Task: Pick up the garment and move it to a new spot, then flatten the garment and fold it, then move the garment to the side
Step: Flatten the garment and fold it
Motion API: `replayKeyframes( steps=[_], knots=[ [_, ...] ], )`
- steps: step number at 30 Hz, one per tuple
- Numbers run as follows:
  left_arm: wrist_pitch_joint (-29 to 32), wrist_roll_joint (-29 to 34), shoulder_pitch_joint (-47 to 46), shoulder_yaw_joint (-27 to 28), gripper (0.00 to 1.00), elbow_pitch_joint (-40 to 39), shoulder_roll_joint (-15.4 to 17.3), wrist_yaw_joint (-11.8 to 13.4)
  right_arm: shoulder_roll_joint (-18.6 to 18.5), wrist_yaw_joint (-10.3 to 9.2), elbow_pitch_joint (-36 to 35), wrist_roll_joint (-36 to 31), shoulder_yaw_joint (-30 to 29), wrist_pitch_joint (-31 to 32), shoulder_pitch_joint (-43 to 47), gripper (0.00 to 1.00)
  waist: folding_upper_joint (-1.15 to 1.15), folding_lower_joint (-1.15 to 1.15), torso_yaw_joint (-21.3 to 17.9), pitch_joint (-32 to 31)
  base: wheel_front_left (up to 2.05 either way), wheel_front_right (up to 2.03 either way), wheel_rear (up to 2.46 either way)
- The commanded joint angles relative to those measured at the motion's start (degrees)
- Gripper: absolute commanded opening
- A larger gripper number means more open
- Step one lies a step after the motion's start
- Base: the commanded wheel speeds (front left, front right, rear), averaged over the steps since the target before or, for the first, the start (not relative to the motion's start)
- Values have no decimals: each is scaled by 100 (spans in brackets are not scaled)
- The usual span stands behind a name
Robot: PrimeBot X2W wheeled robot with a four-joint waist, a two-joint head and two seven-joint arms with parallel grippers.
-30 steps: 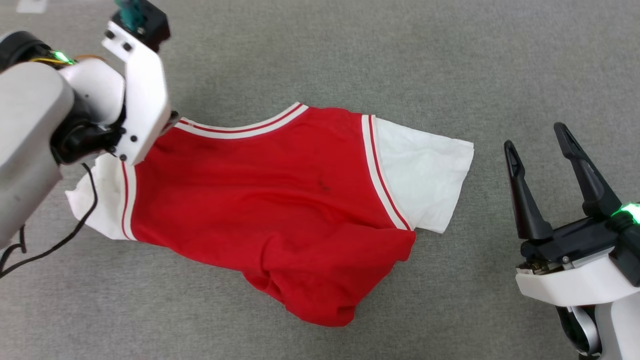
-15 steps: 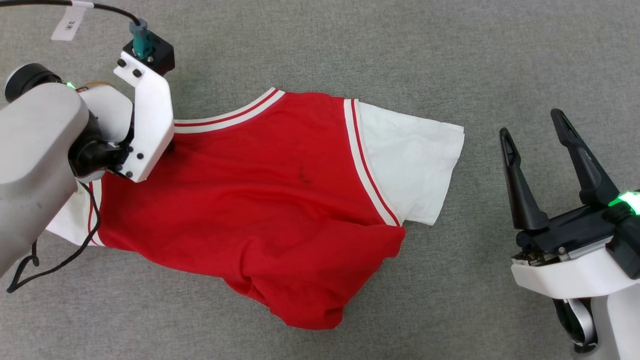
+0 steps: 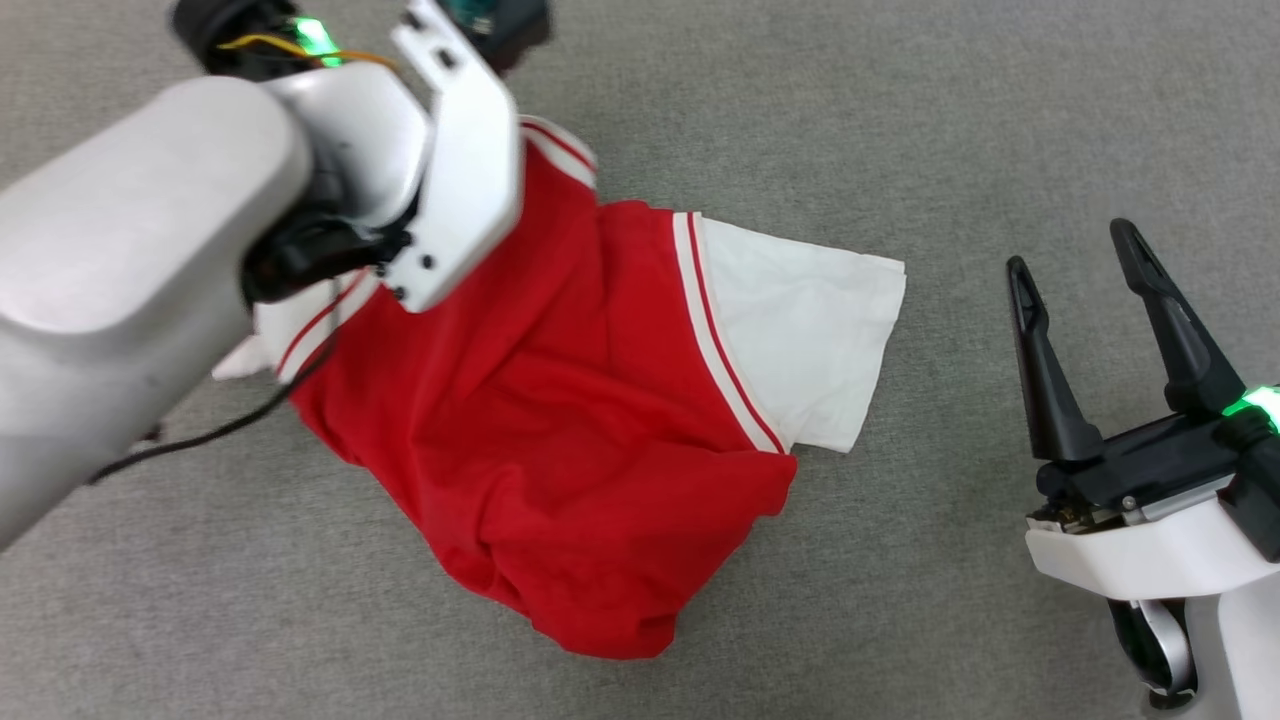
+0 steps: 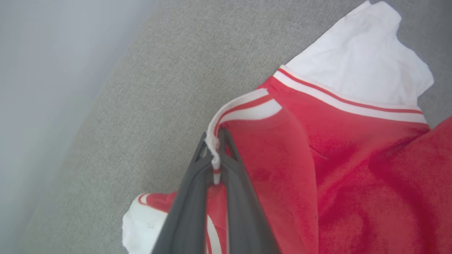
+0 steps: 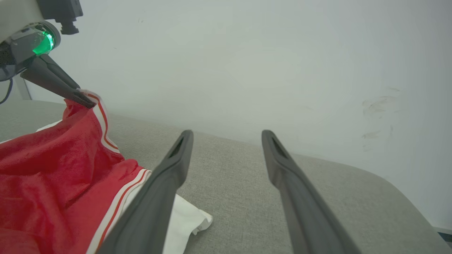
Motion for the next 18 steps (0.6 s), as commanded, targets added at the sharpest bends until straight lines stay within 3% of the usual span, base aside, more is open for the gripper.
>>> replayKeyframes(
  steps=[1, 8, 12, 16, 17, 18],
  knots=[
    [-37, 78, -77, -20, 0, -55, -136, 2, 48, -6, -26, 0, 26, -11, -31, 100, 0, 0, -65, 56, 0, 0, 0],
    [187, 378, 525, -53, 0, 172, -675, 1, 151, -6, 33, 23, 145, -11, -190, 100, 0, 0, -348, 296, 0, 0, 0],
    [570, 609, 1011, -49, 0, 308, -760, 1, 212, -6, 70, 33, 174, -11, -253, 100, 0, 0, -480, 379, 0, 0, 0],
    [484, 607, 1271, -101, 0, 420, -805, -4, 237, -6, 94, 9, 130, -11, -241, 100, 0, 0, -490, 352, 0, 0, 0],
    [435, 692, 1216, -96, 33, 420, -800, -4, 236, -6, 103, -1, 116, -11, -222, 100, 0, 0, -473, 322, 0, 0, 0],
    [330, 713, 1121, -86, 100, 423, -792, -4, 233, -6, 105, -9, 104, -11, -201, 100, 0, 0, -453, 288, 0, 0, 0]
  ],
)
